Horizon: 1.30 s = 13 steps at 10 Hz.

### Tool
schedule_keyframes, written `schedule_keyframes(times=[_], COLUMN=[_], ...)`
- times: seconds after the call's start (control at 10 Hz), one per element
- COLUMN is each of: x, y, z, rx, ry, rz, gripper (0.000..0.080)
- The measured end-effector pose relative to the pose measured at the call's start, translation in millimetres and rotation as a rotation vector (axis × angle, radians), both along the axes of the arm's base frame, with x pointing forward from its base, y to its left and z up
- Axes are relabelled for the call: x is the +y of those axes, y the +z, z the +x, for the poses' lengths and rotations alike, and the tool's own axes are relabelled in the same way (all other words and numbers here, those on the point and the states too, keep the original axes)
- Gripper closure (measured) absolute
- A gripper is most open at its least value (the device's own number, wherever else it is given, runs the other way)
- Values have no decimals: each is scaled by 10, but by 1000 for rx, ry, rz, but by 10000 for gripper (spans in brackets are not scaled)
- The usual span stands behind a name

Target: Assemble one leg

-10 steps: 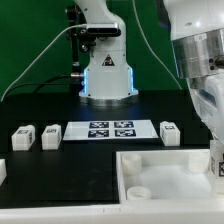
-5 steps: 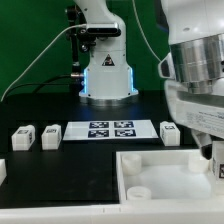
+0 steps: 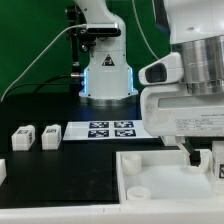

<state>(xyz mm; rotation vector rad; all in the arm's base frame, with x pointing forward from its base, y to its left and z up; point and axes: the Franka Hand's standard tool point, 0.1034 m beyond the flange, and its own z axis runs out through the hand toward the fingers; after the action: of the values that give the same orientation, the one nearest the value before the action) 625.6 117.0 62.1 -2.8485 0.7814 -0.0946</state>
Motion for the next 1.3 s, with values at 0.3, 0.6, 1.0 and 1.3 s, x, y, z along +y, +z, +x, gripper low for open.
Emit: schedule_keyframes(times=[0.3,0.6,1.0,1.3], x=[17,32,12,-14], y=[10,10,7,-3], z=[27,24,25,29], rx=[-36,-18,31,82], ry=[310,177,-181,-669], rz=[-89,-69,-23,93], gripper=[177,357,506,506])
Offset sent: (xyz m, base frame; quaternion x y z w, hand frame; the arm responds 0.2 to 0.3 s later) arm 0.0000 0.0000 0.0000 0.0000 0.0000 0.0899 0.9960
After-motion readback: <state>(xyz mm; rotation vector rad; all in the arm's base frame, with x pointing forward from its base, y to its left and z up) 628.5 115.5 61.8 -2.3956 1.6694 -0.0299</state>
